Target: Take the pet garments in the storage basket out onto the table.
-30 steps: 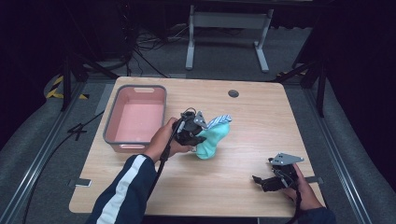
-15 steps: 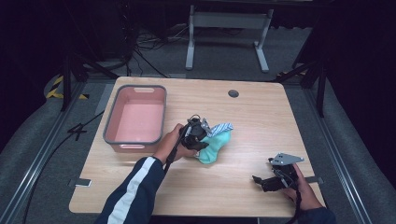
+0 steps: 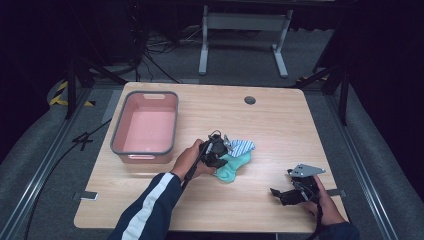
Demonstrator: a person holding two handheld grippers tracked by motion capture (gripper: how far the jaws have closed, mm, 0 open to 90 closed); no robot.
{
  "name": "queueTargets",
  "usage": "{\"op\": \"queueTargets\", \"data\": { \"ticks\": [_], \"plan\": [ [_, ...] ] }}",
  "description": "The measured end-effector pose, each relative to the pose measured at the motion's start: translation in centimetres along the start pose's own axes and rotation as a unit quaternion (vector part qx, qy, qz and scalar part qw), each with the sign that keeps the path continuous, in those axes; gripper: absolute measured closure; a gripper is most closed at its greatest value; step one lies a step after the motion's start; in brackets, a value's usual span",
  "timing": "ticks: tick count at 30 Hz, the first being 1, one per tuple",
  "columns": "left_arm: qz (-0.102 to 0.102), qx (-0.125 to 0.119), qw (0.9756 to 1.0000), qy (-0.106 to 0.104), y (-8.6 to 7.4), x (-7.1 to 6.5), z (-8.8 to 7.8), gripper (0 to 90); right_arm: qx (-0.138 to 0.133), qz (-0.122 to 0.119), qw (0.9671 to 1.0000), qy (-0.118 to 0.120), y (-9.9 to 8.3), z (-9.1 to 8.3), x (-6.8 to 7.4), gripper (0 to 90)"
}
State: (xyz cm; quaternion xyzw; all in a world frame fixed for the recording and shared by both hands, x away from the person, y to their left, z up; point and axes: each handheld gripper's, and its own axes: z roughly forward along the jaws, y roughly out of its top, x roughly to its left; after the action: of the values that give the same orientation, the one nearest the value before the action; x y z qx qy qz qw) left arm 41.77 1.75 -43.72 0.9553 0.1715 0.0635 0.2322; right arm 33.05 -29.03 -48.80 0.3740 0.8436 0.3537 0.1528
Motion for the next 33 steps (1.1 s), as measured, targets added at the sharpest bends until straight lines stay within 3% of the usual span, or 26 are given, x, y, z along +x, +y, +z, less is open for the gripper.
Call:
{"op": "queueTargets", "data": {
  "ticks": [7, 13, 19, 24, 25, 28, 29, 33],
  "plan": [
    [0.001, 0.007, 1.0, 0.0, -0.4, -0.6, 1.3, 75.3, 0.0, 0.0, 1.0, 0.0, 0.0, 0.0, 0.0, 0.6],
    [0.0, 0.006, 1.0, -0.002, -0.4, -0.5, 1.2, 70.2, 0.0, 0.0, 1.0, 0.0, 0.0, 0.0, 0.0, 0.6],
    [-0.009, -0.01, 0.9999, -0.007, -0.3, -0.7, 0.5, 57.4, 0.0, 0.0, 1.0, 0.0, 0.0, 0.0, 0.0, 0.6],
    [-0.009, -0.011, 0.9997, 0.018, -0.2, -0.8, -0.3, 44.1, 0.0, 0.0, 1.0, 0.0, 0.0, 0.0, 0.0, 0.6],
    [-0.009, -0.012, 0.9995, 0.029, -0.1, -0.9, -0.7, 37.2, 0.0, 0.0, 1.0, 0.0, 0.0, 0.0, 0.0, 0.6],
    [-0.01, -0.015, 0.9991, 0.039, -0.1, -1.0, -1.3, 33.3, 0.0, 0.0, 1.0, 0.0, 0.0, 0.0, 0.0, 0.6],
    [-0.005, -0.019, 0.999, 0.04, -0.1, -1.2, -1.9, 27.9, 0.0, 0.0, 1.0, 0.0, 0.0, 0.0, 0.0, 0.6],
    [0.004, -0.024, 0.9986, 0.046, -0.3, -1.5, -3.1, 25.8, 0.0, 0.0, 1.0, 0.0, 0.0, 0.0, 0.0, 0.6]
  ]
}}
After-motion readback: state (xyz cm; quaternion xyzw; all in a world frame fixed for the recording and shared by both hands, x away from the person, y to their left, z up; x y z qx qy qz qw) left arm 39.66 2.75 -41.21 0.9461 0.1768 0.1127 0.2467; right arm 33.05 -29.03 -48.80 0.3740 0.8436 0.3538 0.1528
